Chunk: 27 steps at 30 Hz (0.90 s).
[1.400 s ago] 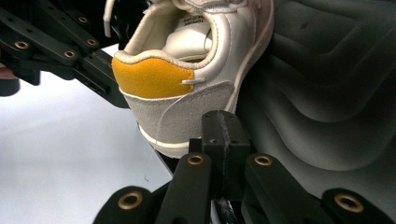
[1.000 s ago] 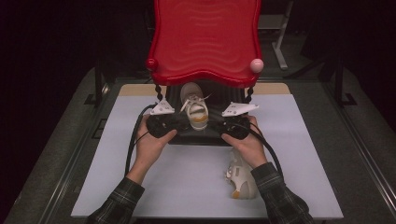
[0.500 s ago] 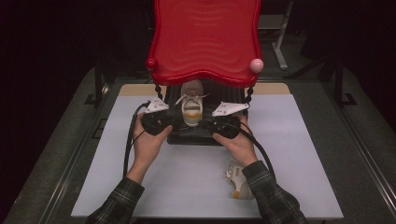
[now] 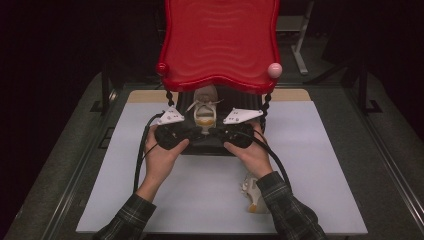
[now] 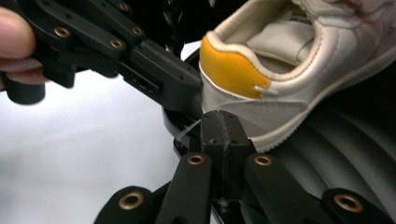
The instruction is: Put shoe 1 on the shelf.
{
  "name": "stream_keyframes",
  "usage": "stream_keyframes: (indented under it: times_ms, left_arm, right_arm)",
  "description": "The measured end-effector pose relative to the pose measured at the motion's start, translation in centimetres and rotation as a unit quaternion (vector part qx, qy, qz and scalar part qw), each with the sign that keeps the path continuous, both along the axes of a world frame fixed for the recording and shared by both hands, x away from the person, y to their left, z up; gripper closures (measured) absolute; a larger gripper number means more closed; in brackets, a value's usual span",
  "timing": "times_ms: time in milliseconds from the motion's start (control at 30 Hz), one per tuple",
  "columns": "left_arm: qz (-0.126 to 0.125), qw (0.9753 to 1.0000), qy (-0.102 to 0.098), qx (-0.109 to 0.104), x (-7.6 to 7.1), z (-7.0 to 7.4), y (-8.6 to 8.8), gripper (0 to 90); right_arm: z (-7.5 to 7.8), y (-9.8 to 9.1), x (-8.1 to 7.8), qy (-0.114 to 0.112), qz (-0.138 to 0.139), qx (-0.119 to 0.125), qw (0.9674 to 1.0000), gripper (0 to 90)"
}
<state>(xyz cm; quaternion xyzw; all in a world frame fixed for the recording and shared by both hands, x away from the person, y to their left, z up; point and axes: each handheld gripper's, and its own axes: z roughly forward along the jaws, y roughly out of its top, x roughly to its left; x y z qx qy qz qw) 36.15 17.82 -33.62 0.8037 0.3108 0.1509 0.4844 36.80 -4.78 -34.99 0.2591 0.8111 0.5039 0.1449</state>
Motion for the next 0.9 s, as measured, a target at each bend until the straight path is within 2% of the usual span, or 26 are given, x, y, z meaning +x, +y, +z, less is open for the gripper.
stream_keyframes:
  times_ms: [333,533,633,700,733,767,900]
  left_arm:
    - [0.016,0.9999,0.003,0.001,1.2,-0.6,0.4,89.9]
    - [0.011,0.9999,-0.001,0.007,1.0,-0.4,0.5,89.9]
    - [0.005,0.9999,0.001,0.012,0.6,0.0,0.9,89.9]
    - [-0.005,0.9997,0.003,0.023,0.1,0.1,1.4,89.5]
    - [-0.005,0.9997,0.003,0.023,0.1,0.1,1.4,88.4]
    - [-0.009,0.9994,0.005,0.033,-0.3,0.1,1.8,86.2]
    - [-0.015,0.9992,0.003,0.036,-0.9,0.2,2.4,81.4]
  right_arm:
    - [-0.4,1.2,1.3,0.001,-0.008,-0.002,1.0000,89.9]
    - [-0.3,1.1,1.2,0.002,-0.007,0.001,1.0000,89.8]
    - [0.2,0.4,0.7,0.002,-0.003,0.003,1.0000,89.8]
    - [0.7,-0.6,0.1,0.004,-0.007,-0.001,1.0000,89.8]
    - [0.7,-0.6,0.1,0.004,-0.007,-0.001,1.0000,89.8]
    - [0.9,-1.3,-0.3,0.008,-0.007,-0.003,0.9999,89.8]
    - [1.2,-2.3,-1.1,0.009,-0.009,-0.001,0.9999,89.8]
